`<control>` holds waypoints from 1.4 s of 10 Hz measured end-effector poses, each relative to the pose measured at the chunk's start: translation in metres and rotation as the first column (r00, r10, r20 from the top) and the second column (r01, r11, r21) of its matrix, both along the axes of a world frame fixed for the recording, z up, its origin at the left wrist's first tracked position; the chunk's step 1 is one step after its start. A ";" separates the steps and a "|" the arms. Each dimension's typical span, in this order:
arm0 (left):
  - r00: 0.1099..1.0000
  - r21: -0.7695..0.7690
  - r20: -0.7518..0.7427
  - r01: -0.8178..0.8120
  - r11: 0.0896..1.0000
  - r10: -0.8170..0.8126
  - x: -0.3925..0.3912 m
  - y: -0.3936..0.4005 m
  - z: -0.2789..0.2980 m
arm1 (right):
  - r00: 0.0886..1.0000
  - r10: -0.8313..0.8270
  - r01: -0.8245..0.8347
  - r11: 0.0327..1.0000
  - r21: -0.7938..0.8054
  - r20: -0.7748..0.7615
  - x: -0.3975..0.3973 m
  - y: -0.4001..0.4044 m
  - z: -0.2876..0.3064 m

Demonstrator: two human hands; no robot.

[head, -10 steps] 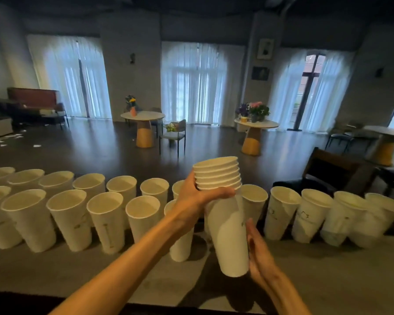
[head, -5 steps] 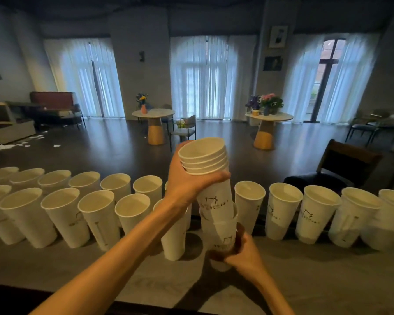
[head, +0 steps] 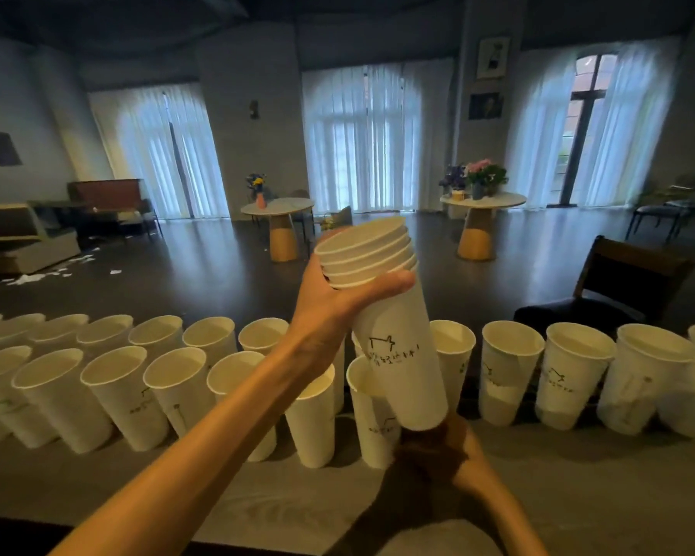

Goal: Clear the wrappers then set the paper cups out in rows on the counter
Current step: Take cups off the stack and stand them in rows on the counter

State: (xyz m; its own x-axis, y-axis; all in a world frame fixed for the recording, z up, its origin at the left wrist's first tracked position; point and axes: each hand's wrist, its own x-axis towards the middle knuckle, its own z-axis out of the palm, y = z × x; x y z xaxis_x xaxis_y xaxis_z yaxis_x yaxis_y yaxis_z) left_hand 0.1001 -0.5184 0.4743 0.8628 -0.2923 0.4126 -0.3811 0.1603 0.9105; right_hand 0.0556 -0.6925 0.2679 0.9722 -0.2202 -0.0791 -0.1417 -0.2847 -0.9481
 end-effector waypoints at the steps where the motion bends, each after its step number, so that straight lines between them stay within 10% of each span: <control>1: 0.978 0.002 -0.122 0.172 0.985 -0.171 -0.011 -0.036 -0.021 | 0.990 -0.139 0.138 0.985 0.103 -0.003 -0.036 -0.041 0.024; 3: 0.963 0.078 -0.138 0.243 0.967 -0.231 -0.040 -0.092 -0.060 | 0.989 -0.049 -0.038 0.833 0.551 0.141 -0.085 -0.067 0.061; 6: 0.995 0.240 0.095 0.003 0.971 -0.027 -0.040 -0.091 -0.069 | 0.985 -0.038 -0.017 0.950 0.312 0.170 -0.080 -0.058 0.062; 8: 0.990 0.070 0.104 -0.099 0.993 0.091 -0.022 -0.074 -0.039 | 0.978 -0.197 0.189 0.976 0.110 0.073 -0.051 -0.039 0.028; 12: 0.995 -0.012 0.069 0.071 0.997 -0.070 -0.041 -0.080 0.004 | 0.988 -0.143 0.141 0.989 -0.040 -0.057 -0.041 -0.046 0.016; 14: 0.954 0.048 -0.093 0.289 0.956 -0.284 -0.066 -0.136 -0.028 | 0.908 -0.417 0.390 0.877 0.280 0.043 -0.099 -0.128 -0.004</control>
